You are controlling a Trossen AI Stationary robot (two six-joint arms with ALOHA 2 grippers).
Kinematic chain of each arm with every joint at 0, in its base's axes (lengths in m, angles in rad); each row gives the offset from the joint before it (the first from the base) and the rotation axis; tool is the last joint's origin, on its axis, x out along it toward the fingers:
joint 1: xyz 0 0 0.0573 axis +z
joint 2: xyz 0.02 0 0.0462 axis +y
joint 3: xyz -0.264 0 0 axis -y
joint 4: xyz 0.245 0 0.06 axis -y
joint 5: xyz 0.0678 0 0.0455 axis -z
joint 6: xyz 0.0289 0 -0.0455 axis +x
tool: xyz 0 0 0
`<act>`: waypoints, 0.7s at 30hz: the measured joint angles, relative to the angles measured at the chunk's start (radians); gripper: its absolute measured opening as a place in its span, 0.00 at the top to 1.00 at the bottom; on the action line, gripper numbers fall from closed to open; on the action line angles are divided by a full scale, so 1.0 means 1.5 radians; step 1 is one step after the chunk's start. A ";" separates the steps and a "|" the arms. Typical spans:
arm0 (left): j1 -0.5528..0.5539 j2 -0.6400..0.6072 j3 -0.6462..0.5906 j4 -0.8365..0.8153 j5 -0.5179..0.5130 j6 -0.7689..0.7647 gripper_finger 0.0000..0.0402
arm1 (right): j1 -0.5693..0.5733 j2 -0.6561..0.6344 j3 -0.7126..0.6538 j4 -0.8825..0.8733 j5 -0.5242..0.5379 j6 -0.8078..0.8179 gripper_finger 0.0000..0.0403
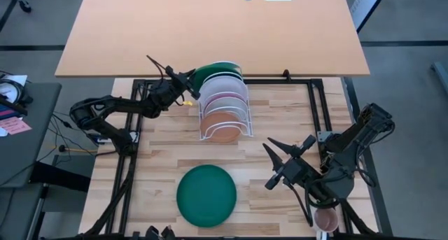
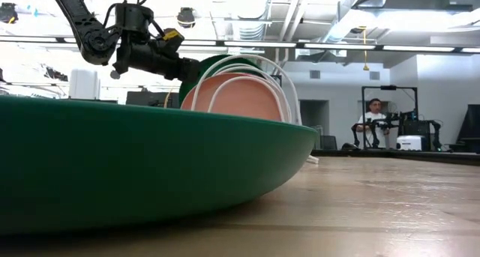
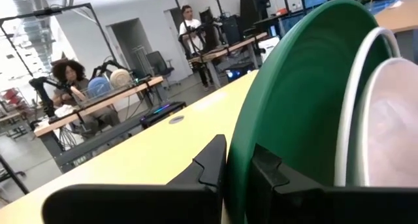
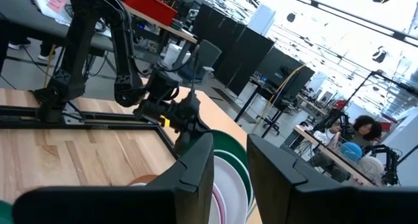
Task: Sort dishes
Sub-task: Put the green plate on the dish rack
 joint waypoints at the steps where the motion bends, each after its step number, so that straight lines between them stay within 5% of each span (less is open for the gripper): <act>1: 0.000 0.000 0.000 -0.002 0.002 0.003 0.93 | 0.000 0.000 0.000 0.000 0.000 0.000 0.76; 8: 0.000 0.000 0.000 -0.001 0.034 -0.005 0.92 | 0.000 0.000 0.000 0.000 0.000 0.000 0.76; 21: 0.000 0.000 0.000 -0.009 0.039 -0.008 0.73 | 0.000 0.000 0.000 0.000 0.000 0.000 0.76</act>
